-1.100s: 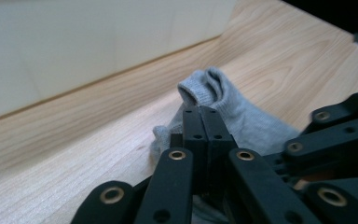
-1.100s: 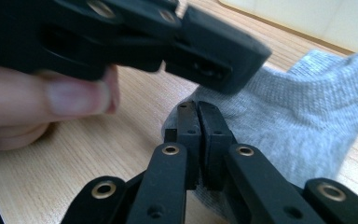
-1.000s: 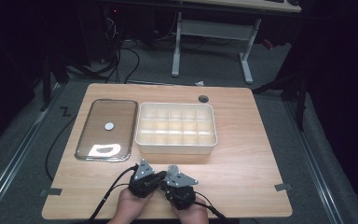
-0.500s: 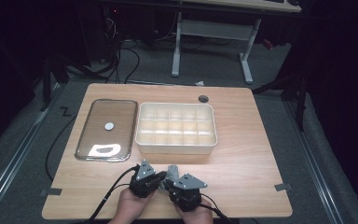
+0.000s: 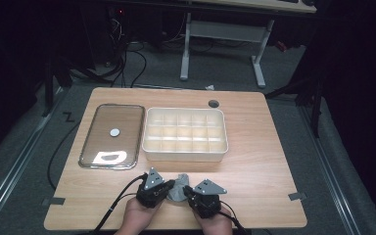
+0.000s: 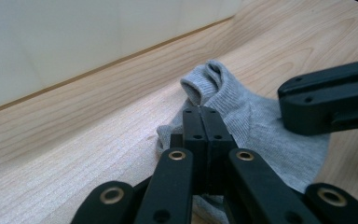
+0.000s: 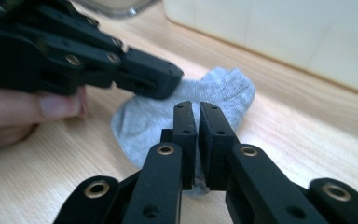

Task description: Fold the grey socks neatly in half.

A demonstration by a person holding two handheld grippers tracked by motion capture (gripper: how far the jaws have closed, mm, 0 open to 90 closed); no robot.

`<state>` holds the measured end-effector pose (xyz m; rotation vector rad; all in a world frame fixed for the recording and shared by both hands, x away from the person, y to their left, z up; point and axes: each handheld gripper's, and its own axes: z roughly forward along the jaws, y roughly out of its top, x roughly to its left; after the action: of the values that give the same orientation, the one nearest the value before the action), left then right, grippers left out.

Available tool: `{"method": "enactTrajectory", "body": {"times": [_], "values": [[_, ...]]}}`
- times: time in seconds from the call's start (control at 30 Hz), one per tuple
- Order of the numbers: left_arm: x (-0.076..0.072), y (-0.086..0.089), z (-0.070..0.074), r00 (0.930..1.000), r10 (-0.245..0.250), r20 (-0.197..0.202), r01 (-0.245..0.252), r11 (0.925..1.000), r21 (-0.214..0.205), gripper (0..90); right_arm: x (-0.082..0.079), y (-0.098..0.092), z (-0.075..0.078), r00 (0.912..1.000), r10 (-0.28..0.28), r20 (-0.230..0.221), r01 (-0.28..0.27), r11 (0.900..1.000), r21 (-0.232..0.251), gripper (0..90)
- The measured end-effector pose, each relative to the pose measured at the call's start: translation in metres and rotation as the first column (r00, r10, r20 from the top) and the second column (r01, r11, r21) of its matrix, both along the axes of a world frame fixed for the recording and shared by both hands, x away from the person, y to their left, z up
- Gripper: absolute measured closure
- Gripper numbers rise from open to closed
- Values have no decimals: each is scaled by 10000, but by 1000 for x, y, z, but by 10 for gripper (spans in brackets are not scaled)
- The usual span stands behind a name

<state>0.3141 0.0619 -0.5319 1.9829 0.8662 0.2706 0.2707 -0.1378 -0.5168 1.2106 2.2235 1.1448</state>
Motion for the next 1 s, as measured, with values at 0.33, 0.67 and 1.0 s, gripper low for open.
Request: {"method": "enactTrajectory", "body": {"times": [0.33, 0.67, 1.0], "values": [[-2, 1, 2, 9999, 71, 156, -71, 10000, 3, 900, 0, 0, -13, 9998, -55, -184, 47, 9991, -426, 847], [-18, -8, 13, 9979, -579, 278, 588, 9977, -328, 816, 0, 0, -13, 9999, -48, -159, 40, 9988, -496, 846], [-19, -2, 1, 9993, -351, 150, 336, 9951, 925, 838, 0, -1, -13, 9998, -27, -196, 19, 9991, -420, 845]]}}
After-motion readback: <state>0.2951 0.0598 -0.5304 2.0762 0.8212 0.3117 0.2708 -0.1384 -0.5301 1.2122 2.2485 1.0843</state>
